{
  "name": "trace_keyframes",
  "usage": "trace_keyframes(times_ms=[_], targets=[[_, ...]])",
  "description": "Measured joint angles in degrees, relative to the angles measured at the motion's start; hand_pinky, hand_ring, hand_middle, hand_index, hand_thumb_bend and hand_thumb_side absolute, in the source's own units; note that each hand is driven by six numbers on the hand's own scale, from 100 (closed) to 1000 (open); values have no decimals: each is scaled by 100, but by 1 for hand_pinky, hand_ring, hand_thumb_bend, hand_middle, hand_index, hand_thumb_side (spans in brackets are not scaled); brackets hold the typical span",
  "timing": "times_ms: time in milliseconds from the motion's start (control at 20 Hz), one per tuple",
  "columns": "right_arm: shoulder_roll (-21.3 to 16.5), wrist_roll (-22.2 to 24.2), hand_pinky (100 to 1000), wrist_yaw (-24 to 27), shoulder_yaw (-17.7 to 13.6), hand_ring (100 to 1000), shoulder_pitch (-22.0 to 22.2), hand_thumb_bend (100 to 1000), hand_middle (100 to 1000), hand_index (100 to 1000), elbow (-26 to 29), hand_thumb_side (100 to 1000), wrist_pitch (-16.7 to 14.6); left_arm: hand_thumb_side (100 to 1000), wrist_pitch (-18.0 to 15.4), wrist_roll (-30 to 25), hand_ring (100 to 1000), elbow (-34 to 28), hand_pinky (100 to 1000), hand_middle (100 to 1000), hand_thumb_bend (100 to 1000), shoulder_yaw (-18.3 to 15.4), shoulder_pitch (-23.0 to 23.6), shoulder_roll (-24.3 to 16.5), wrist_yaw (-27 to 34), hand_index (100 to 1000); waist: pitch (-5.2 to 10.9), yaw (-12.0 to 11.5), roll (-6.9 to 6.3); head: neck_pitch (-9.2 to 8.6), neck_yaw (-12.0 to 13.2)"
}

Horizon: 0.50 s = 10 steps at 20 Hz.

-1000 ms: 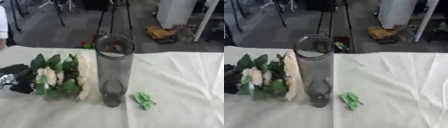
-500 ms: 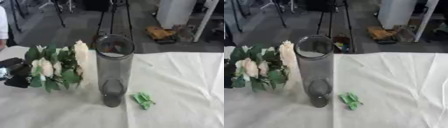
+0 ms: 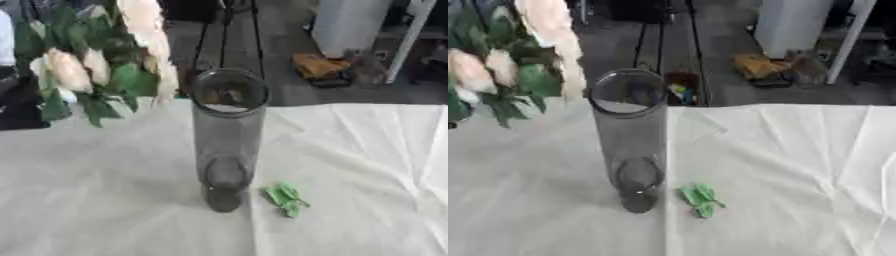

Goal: Arrange flowers into the vase.

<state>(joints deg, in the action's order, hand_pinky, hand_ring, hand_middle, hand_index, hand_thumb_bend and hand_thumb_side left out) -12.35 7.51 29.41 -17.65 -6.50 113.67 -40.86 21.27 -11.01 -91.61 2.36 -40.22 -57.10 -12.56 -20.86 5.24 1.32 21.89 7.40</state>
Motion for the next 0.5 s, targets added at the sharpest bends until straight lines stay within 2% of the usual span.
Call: trace_keyframes(times_ms=[250,500], targets=[[-21,0,778,45,3,707,45,100,485,878,0,835,6,523,259,713,100,-237,100,100,100,-2,-487,214,753,100,75,47,-40,129,9],[-54,10,780,73,14,708,47,100,485,879,0,838,55,588,332,1281,100,-344,100,100,100,43,-1079,513,1727,100,149,81,-122,203,21]])
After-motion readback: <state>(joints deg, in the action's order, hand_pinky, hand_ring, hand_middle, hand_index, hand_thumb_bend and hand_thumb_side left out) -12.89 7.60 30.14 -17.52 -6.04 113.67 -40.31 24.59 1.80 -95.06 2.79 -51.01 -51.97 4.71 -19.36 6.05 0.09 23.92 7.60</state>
